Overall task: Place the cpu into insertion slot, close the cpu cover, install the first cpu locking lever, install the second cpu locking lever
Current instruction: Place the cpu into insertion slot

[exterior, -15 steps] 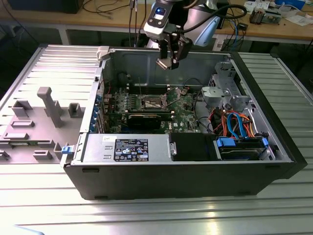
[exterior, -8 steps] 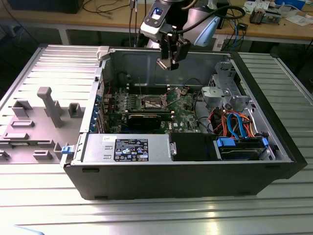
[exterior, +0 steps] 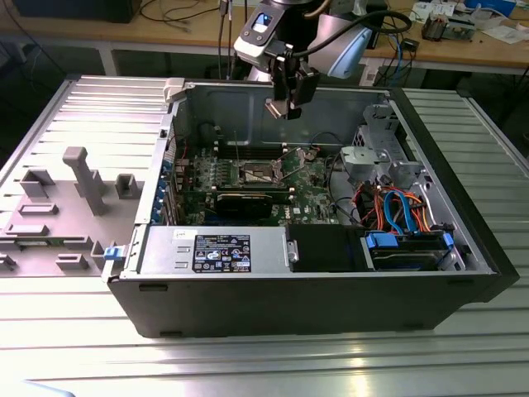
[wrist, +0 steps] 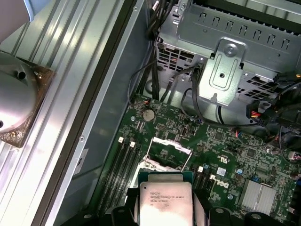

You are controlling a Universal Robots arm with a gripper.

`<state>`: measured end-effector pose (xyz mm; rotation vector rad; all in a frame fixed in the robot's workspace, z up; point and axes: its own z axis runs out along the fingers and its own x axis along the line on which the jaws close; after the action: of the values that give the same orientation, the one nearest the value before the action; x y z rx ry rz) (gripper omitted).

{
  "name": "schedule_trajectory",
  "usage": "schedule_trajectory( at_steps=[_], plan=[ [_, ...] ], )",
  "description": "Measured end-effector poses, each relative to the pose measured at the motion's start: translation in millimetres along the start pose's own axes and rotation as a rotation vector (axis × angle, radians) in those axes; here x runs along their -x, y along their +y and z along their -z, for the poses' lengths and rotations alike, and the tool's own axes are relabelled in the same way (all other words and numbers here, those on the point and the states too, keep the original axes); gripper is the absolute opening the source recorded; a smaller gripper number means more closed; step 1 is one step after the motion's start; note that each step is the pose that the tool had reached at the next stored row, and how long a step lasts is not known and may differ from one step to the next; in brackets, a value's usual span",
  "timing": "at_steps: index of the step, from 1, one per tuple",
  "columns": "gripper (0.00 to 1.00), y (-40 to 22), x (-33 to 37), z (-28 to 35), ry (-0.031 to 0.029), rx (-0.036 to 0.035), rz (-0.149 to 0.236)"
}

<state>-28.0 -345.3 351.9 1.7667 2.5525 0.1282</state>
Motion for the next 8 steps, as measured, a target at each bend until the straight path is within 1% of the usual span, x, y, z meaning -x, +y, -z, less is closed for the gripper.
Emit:
schedule_trajectory(
  at_steps=[8],
  plan=[
    [0.54,0.0,0.0,0.0,0.0,0.0,0.0]
  ],
)
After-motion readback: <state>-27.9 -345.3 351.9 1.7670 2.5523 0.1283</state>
